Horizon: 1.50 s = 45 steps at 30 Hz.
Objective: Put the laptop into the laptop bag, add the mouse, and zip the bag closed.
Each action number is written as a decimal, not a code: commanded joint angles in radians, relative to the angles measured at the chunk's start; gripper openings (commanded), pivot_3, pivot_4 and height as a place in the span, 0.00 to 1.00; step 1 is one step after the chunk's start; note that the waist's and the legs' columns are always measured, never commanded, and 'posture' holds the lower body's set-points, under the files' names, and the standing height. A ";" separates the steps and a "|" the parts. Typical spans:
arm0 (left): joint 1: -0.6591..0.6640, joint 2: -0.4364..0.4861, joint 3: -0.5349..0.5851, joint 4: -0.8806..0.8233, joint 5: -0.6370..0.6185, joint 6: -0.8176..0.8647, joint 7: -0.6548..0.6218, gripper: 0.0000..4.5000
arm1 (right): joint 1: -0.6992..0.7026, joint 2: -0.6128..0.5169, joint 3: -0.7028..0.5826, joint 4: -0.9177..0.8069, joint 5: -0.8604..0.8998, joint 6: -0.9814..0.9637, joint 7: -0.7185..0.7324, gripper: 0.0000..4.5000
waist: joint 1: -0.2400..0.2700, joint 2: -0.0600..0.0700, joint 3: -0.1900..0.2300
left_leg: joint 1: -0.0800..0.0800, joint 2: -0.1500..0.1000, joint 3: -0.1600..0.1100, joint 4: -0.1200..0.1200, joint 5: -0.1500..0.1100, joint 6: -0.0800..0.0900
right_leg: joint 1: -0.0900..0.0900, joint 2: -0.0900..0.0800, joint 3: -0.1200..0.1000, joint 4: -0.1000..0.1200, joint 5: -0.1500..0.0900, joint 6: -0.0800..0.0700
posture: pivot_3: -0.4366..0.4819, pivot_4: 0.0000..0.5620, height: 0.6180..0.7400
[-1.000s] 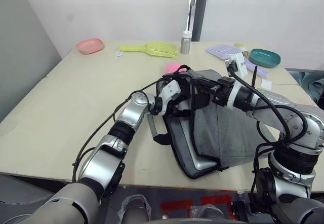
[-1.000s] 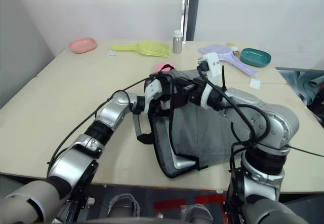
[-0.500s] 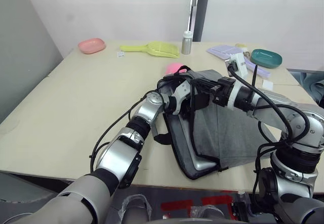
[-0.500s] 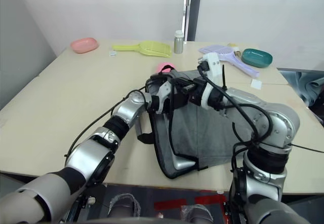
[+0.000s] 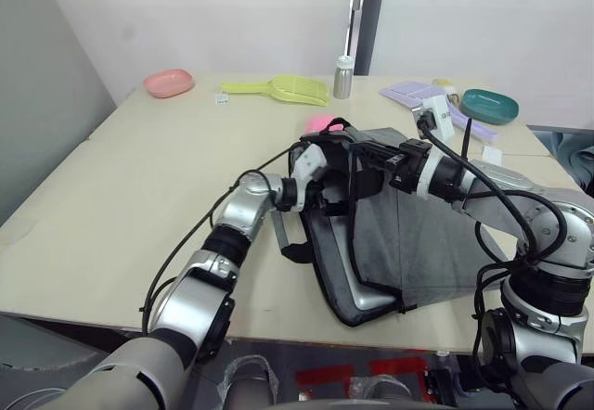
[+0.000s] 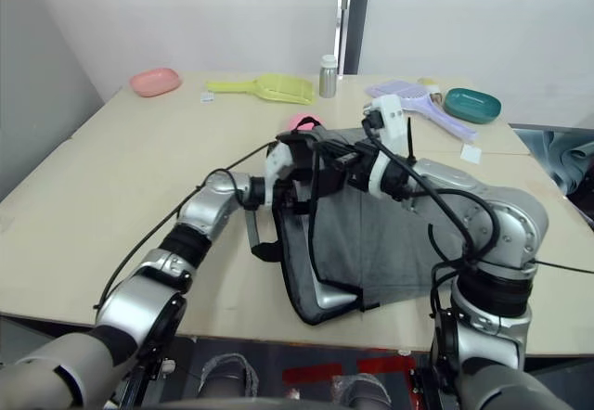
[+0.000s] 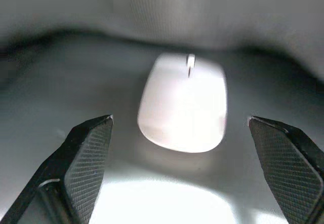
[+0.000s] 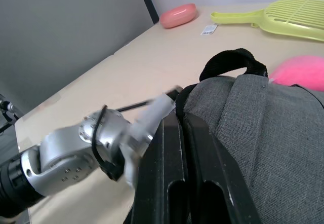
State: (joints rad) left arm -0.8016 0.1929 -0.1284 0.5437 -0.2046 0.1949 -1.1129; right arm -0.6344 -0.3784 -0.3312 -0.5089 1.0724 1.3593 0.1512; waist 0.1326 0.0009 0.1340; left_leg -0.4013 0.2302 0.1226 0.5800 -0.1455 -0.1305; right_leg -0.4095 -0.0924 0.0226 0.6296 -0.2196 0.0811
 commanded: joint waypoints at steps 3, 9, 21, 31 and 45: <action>0.077 0.176 0.108 -0.258 -0.159 0.234 -0.066 0.99 | 0.021 -0.048 0.081 -0.017 -0.036 -0.100 0.080 0.00 | -0.011 0.001 0.001 | 0.000 0.000 0.000 -0.001 -0.001 -0.002 | 0.000 0.000 0.000 0.000 -0.001 -0.001 | 0.48 0.27 1.00; 0.182 0.406 0.186 -0.331 -0.224 0.375 -0.104 0.99 | 0.056 -0.085 0.176 -0.011 -0.018 -0.109 0.189 0.00 | -0.017 0.002 0.001 | 0.000 0.000 0.000 -0.003 -0.002 -0.003 | -0.001 0.000 -0.001 -0.002 -0.001 -0.001 | 0.48 0.27 1.00; 0.217 0.501 0.272 -0.229 -0.225 0.350 -0.062 0.99 | 0.135 -0.193 0.320 -0.045 0.025 -0.098 0.404 0.00 | -0.014 0.002 0.001 | 0.000 0.000 0.000 -0.003 -0.002 -0.003 | 0.000 0.000 -0.002 -0.003 -0.001 -0.001 | 0.48 0.27 1.00; 0.106 0.446 0.217 -0.089 -0.188 0.280 -0.057 1.00 | 0.179 -0.214 0.266 -0.066 -0.031 -0.201 0.367 0.37 | -0.009 0.001 0.001 | 0.001 0.000 0.000 0.000 0.000 -0.003 | 0.000 0.000 0.000 0.001 -0.002 -0.004 | 0.48 0.27 1.00; -0.092 0.271 0.145 0.304 -0.063 0.066 -0.034 1.00 | 0.607 -0.294 -0.247 -0.144 0.080 -0.277 0.205 0.98 | 0.017 0.000 0.001 | 0.000 0.000 0.000 0.000 0.000 -0.002 | 0.000 0.000 0.000 0.000 -0.002 -0.004 | 0.48 0.27 1.00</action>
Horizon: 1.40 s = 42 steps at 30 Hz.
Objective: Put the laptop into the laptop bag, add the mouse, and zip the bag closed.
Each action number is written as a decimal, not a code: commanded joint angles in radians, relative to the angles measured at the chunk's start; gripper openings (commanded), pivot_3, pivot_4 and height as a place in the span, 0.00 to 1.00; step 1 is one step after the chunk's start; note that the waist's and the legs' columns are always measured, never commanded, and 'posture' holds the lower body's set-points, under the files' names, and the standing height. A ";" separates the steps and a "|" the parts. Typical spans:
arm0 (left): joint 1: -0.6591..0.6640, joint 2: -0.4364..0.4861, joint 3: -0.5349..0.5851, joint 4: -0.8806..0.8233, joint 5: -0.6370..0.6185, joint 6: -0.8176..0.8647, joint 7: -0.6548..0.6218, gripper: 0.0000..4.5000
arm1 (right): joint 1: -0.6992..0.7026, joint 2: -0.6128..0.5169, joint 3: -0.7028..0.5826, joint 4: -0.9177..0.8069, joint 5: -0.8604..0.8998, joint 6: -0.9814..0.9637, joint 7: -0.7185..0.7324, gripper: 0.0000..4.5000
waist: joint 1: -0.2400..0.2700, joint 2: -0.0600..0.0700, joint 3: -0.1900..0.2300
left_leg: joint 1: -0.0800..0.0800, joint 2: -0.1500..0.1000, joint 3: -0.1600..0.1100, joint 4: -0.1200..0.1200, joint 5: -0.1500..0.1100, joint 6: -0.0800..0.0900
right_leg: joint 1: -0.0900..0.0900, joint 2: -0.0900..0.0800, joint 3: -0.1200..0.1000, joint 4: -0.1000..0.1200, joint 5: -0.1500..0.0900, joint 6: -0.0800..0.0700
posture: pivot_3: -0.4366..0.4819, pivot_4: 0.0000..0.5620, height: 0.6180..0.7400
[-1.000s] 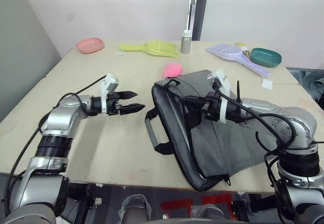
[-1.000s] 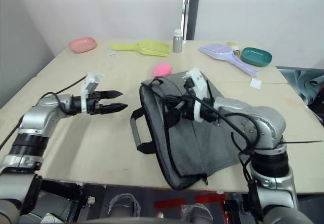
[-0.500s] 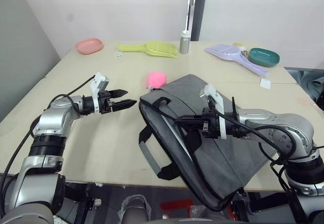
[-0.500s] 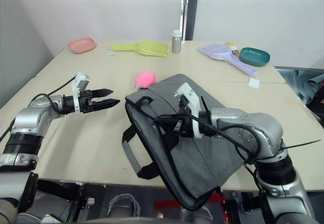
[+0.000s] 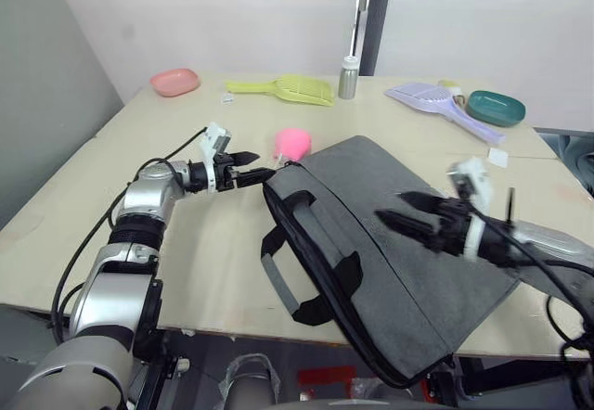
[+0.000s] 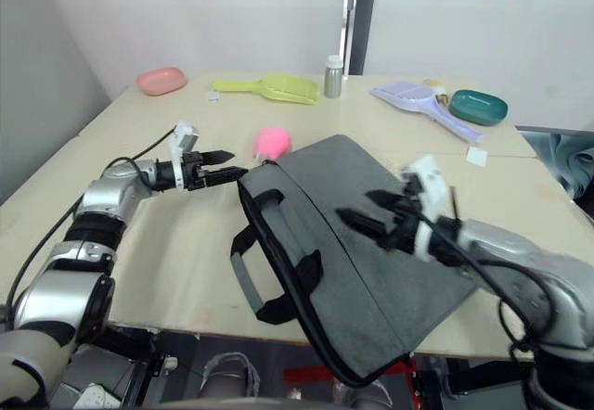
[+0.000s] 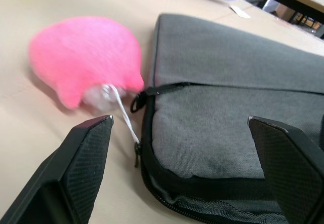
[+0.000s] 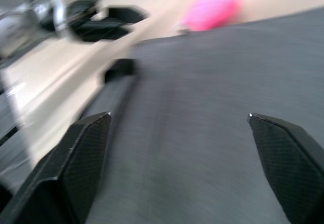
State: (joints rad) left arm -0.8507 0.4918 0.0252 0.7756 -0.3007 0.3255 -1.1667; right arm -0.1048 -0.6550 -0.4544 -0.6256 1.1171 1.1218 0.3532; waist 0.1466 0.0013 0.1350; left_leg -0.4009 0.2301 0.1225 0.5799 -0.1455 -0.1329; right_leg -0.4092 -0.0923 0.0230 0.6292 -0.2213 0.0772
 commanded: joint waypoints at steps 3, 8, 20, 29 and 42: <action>-0.074 -0.066 -0.007 0.165 0.059 -0.109 0.038 1.00 | 0.181 -0.029 -0.217 -0.040 0.038 -0.071 0.000 0.98 | 0.008 -0.001 0.000 | 0.000 -0.001 0.000 0.000 0.000 0.001 | 0.001 -0.001 0.000 -0.001 0.000 0.000 | 0.48 0.27 1.00; -0.098 -0.084 -0.014 0.258 0.100 -0.138 0.016 0.88 | 0.356 -0.003 -0.386 -0.037 0.050 -0.115 -0.040 1.00 | 0.003 -0.001 0.001 | -0.001 -0.001 0.000 0.000 0.000 0.001 | 0.001 -0.001 0.000 -0.002 0.000 0.001 | 0.48 0.27 1.00; -0.094 -0.085 0.004 0.292 0.120 -0.165 -0.011 0.00 | 0.660 0.125 -0.429 -0.006 0.107 -0.184 -0.054 1.00 | 0.003 -0.001 0.001 | 0.001 -0.001 0.000 -0.002 -0.004 0.007 | 0.004 -0.002 -0.001 -0.007 0.001 0.002 | 0.48 0.27 1.00; -0.076 -0.072 0.005 0.269 0.132 -0.182 -0.006 0.00 | 0.642 0.130 -0.396 0.096 0.199 -0.180 -0.155 1.00 | 0.002 0.000 0.001 | 0.002 -0.002 -0.001 -0.003 -0.004 0.007 | 0.005 -0.002 -0.001 -0.009 0.001 0.002 | 0.48 0.27 1.00; -0.046 -0.054 0.003 0.224 0.131 -0.174 -0.010 0.00 | 0.626 0.140 -0.286 0.092 0.260 -0.205 -0.178 0.66 | -0.001 0.000 0.001 | 0.002 -0.002 -0.001 -0.004 -0.004 0.007 | 0.005 -0.002 -0.002 -0.011 0.001 0.003 | 0.48 0.27 1.00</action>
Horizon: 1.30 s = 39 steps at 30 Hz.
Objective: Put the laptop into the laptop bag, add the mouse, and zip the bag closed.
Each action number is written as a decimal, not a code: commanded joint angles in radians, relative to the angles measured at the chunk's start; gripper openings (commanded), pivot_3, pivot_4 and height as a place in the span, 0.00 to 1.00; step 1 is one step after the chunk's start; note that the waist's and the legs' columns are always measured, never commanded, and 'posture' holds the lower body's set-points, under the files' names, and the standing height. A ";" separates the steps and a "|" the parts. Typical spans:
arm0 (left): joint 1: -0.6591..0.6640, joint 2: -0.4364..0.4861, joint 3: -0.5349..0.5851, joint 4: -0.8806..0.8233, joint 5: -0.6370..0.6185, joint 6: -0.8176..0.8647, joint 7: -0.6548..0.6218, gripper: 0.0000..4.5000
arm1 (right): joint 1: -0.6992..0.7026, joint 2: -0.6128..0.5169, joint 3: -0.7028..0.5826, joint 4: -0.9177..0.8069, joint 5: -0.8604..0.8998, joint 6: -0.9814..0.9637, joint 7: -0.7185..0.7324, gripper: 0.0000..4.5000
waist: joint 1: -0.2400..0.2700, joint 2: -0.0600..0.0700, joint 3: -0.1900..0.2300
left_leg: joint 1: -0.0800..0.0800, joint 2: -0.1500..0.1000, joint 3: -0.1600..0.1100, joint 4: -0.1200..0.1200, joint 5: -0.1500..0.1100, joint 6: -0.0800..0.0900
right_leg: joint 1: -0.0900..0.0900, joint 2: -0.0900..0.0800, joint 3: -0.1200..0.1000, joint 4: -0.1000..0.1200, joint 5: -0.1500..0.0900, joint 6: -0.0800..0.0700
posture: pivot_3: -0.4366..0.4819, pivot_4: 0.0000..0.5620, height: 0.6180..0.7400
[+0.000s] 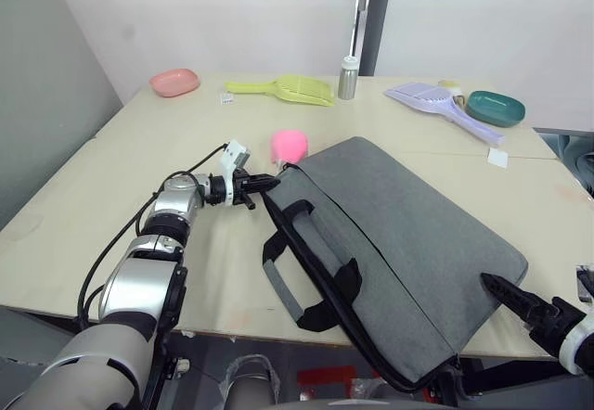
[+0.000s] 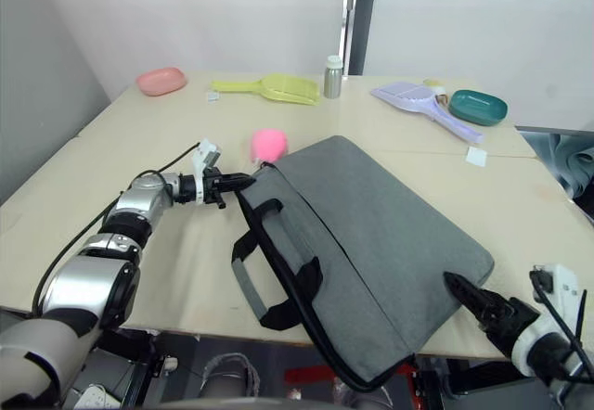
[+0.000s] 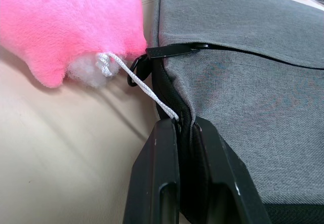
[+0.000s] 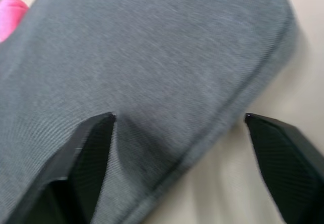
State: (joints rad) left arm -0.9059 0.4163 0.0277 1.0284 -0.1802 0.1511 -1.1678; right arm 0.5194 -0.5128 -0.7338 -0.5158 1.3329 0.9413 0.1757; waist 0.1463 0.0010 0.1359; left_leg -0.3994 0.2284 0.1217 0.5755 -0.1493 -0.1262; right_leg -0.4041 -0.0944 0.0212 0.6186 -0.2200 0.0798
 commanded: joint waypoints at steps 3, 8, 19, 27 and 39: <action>0.021 0.030 0.001 -0.045 0.008 0.007 -0.010 0.00 | 0.005 -0.006 -0.001 -0.013 0.037 -0.032 0.000 0.44 | -0.002 0.000 0.000 | 0.000 0.000 0.000 -0.001 0.000 0.000 | 0.000 0.000 0.000 -0.001 0.000 0.000 | 0.48 0.27 1.00; 0.044 0.040 0.002 -0.086 -0.001 0.028 -0.013 0.00 | -0.014 -0.016 0.011 -0.005 0.041 -0.043 -0.003 0.08 | -0.008 0.000 0.000 | 0.000 0.000 0.000 0.000 0.000 0.000 | 0.000 0.000 0.000 0.000 0.000 0.000 | 0.48 0.27 1.00; 0.222 0.164 0.050 -0.439 -0.090 0.247 -0.026 0.00 | -0.389 -0.113 0.148 0.098 -0.018 -0.040 -0.172 0.00 | -0.053 0.003 0.002 | 0.000 0.000 0.001 0.000 0.003 -0.005 | 0.000 0.000 0.000 0.001 0.000 0.000 | 0.48 0.27 1.00; 0.443 0.254 0.114 -0.831 -0.207 0.489 0.031 0.00 | -0.801 -0.098 0.378 0.336 -0.246 -0.003 -0.260 0.00 | -0.051 0.004 0.002 | -0.001 0.001 0.001 -0.001 0.003 -0.006 | -0.003 0.002 0.000 0.001 0.000 0.000 | 0.48 0.27 1.00; 0.598 0.301 0.208 -1.005 -0.296 0.573 0.120 0.28 | -0.911 -0.044 0.455 0.466 -0.486 -0.058 -0.071 0.21 | -0.046 0.004 0.002 | -0.005 0.001 0.000 0.001 0.004 -0.006 | -0.006 0.002 -0.001 0.005 0.002 0.003 | 0.48 0.27 1.00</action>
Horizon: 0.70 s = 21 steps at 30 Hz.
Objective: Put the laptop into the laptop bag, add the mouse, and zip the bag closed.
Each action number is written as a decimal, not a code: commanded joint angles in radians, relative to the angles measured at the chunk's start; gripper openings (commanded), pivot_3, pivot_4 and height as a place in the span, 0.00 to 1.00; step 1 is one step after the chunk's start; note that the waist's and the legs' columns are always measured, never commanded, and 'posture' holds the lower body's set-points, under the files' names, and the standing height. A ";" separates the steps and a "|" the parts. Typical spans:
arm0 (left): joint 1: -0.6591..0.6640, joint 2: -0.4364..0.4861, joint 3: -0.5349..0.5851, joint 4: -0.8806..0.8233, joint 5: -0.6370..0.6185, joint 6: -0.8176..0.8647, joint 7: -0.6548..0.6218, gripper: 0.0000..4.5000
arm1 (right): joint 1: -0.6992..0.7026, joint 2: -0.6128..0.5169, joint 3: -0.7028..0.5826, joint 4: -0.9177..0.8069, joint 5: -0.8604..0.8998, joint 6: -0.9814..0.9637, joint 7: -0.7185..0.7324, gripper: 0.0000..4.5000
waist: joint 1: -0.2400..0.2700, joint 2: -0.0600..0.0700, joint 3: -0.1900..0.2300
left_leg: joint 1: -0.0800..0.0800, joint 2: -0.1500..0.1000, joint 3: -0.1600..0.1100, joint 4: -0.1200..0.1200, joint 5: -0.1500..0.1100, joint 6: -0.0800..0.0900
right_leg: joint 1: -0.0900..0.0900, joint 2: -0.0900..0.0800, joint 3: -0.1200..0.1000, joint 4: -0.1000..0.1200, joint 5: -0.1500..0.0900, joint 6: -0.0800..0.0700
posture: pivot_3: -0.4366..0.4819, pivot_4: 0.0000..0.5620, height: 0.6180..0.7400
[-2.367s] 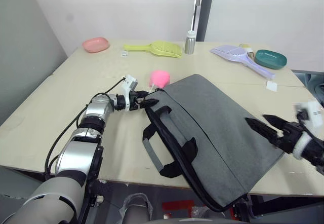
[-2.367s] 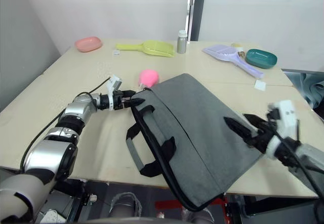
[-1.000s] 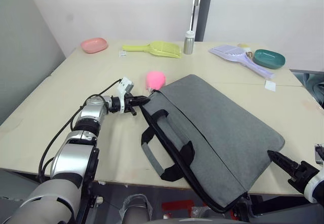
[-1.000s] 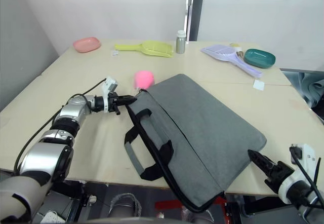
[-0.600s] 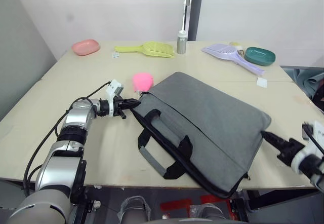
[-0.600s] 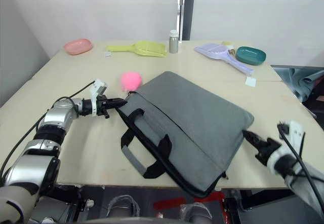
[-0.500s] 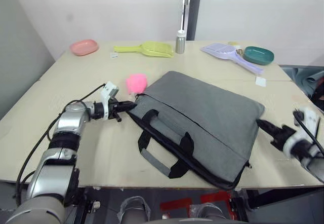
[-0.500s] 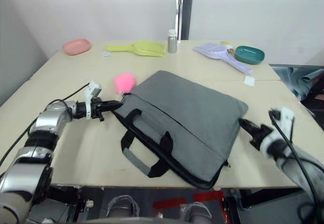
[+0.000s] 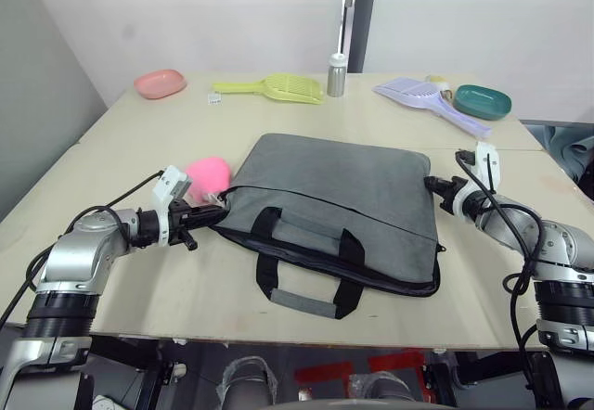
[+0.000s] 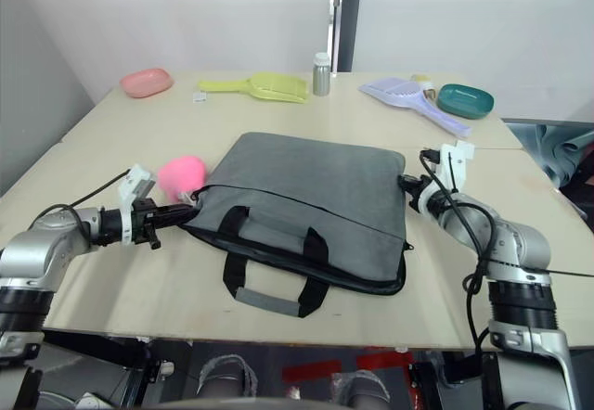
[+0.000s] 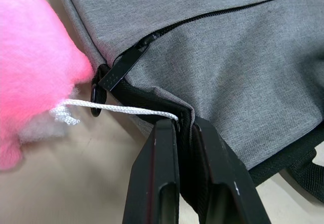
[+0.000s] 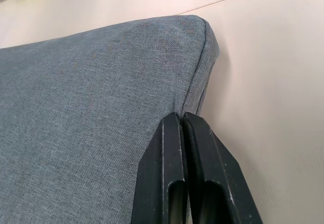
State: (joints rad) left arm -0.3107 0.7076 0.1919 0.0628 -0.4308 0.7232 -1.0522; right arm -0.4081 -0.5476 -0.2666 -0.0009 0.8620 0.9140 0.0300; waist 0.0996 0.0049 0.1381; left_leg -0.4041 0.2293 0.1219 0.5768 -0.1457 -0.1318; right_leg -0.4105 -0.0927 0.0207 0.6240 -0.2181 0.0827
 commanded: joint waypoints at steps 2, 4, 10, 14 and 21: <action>0.009 0.025 0.060 -0.033 -0.061 0.008 0.001 0.43 | 0.027 -0.016 -0.040 -0.075 -0.009 -0.022 0.093 0.36 | 0.000 0.000 0.000 | 0.000 0.000 0.000 0.001 0.000 0.000 | 0.000 0.000 0.000 0.000 -0.002 -0.004 | 0.48 0.27 1.00; 0.010 0.046 0.089 -0.013 -0.075 0.013 0.001 0.59 | 0.049 -0.040 -0.077 -0.119 0.009 -0.008 0.117 0.51 | 0.000 0.000 0.000 | 0.000 0.000 0.000 0.002 0.000 0.000 | 0.000 0.000 0.001 0.001 -0.002 -0.004 | 0.48 0.27 1.00; -0.012 0.087 0.112 0.061 -0.091 0.009 0.002 1.00 | 0.175 -0.141 -0.185 -0.277 0.187 0.156 0.227 0.97 | 0.007 0.000 0.000 | 0.001 0.000 0.001 0.003 0.000 0.001 | 0.001 0.000 0.002 0.002 -0.002 -0.004 | 0.48 0.27 1.00; -0.077 0.062 0.094 0.152 -0.124 0.058 -0.012 1.00 | 0.311 -0.194 -0.248 -0.318 0.331 0.272 0.304 0.99 | 0.011 0.000 0.000 | 0.004 0.000 0.001 0.003 -0.001 0.002 | 0.003 0.000 0.002 0.002 -0.002 -0.005 | 0.48 0.27 1.00; -0.164 0.008 -0.015 0.273 -0.067 -0.016 -0.032 1.00 | 0.454 -0.202 -0.276 -0.351 0.407 0.311 0.334 0.99 | 0.009 0.000 0.000 | 0.004 0.000 0.001 0.003 -0.003 0.006 | 0.003 0.000 0.003 0.002 -0.001 -0.006 | 0.48 0.27 1.00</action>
State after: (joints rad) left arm -0.4538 0.7198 0.1877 0.3196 -0.5109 0.7374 -1.0796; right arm 0.0354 -0.7423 -0.5075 -0.3153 1.2310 1.2214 0.3482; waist 0.1086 0.0046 0.1378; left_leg -0.3997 0.2298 0.1232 0.5802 -0.1482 -0.1255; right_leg -0.4075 -0.0930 0.0233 0.6261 -0.2195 0.0770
